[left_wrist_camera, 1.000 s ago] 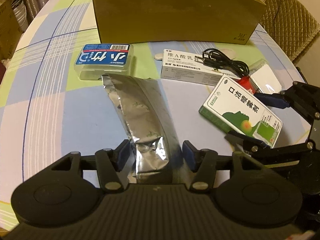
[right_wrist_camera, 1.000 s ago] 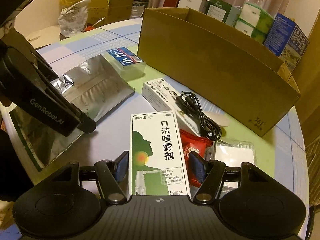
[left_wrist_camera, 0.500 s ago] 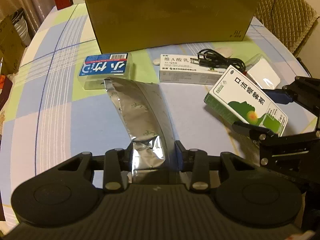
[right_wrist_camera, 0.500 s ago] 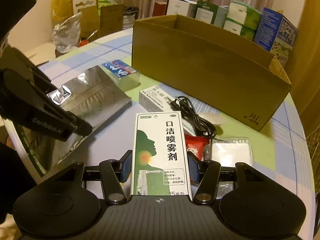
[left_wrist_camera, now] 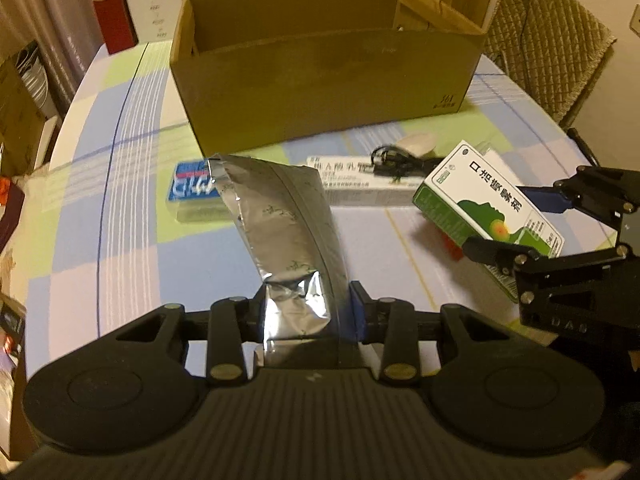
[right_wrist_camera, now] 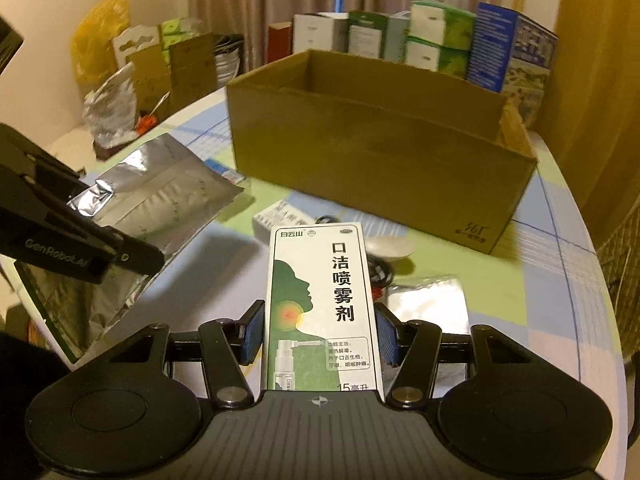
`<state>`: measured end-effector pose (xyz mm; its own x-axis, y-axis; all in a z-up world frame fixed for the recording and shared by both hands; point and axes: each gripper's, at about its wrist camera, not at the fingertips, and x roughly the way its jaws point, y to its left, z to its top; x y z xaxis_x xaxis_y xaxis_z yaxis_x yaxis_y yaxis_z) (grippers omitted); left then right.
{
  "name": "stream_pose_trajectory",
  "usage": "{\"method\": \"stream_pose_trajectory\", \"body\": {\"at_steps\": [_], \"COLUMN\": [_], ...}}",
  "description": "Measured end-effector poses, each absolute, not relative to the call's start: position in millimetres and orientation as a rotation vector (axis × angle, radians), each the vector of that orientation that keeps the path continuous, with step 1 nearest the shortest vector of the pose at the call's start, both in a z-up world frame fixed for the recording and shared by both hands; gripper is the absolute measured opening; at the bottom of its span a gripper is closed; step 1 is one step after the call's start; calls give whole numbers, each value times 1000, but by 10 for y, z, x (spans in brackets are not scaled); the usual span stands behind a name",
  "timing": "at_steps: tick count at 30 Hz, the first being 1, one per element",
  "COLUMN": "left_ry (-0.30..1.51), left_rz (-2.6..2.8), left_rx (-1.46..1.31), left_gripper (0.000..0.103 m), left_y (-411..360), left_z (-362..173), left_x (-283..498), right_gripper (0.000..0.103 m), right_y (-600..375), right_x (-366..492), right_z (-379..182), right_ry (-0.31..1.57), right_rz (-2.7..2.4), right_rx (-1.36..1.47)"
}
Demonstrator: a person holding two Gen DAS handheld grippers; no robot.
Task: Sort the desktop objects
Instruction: 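Lift both held items and carry them over the cardboard box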
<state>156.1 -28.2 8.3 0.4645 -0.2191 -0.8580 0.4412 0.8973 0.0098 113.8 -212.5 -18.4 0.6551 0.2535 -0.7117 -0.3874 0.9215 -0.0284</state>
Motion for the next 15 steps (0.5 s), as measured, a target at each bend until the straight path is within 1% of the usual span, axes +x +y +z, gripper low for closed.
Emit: {"method": "stream_pose_trajectory", "body": {"at_steps": [8,15], "left_ry": [935,859], "left_rz": [-461,-488], "left_rx": [298,340], "left_gripper": [33,33], "left_y": [-412,-727], "left_z": [673,1205], "left_x": [1840,2416], "right_gripper": [53,53], "right_y": [-2358,-2502], "right_x": [1458,2017], "right_z": [357,857], "right_ry": [734,667], "right_rz": [336,311], "right_rx": [-61,-67]}}
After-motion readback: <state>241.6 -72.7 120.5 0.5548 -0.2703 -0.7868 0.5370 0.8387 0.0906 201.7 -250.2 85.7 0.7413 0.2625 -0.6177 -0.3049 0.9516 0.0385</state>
